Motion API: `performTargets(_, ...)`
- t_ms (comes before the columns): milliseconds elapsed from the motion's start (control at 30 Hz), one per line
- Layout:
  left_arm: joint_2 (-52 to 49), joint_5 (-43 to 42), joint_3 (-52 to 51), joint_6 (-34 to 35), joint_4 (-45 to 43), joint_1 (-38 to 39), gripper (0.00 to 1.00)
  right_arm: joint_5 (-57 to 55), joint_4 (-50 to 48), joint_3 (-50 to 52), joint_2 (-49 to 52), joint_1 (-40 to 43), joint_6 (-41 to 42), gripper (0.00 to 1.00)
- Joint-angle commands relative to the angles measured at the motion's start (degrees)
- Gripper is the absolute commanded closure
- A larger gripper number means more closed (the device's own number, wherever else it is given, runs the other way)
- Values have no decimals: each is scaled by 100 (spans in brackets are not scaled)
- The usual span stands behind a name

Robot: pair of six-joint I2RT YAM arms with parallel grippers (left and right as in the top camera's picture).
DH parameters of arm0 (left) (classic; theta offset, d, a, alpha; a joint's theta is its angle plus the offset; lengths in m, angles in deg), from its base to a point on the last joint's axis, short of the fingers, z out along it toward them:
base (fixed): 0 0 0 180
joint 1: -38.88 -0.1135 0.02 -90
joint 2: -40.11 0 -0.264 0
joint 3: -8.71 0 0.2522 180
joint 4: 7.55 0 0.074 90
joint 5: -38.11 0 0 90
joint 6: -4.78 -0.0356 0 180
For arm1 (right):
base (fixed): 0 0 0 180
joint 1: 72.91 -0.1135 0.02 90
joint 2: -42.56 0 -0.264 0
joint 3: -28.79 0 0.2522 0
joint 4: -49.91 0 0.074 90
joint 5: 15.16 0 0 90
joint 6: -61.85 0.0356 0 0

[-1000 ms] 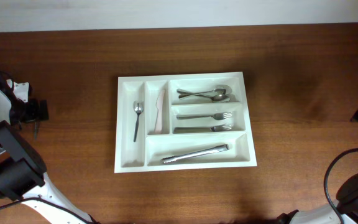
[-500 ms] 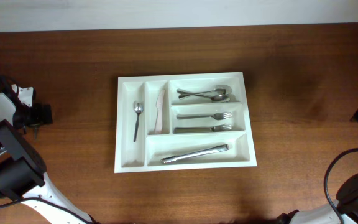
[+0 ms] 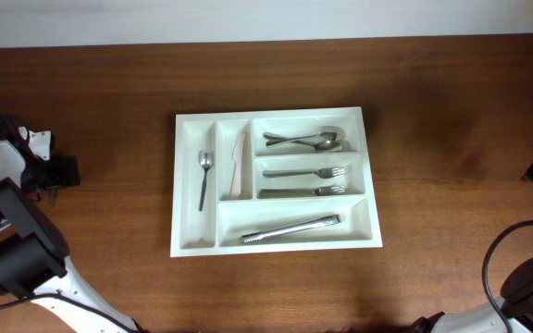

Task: Pack container
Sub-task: 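Lower the left gripper and close it on the small spoon handle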

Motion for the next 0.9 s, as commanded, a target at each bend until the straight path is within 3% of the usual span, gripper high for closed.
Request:
performTargets(0,138,-87,-140,-90,-26,-42,1,-72,-15,7,-20,-17,46,1)
performTargets(700,136,-448,-192,42,-46,-42,0,-72,-15,7,-20,-17,46,1)
performTargets(867,136,-448,-192,42,-48,-42,6,-72,-13,7,-20,-17,46,1)
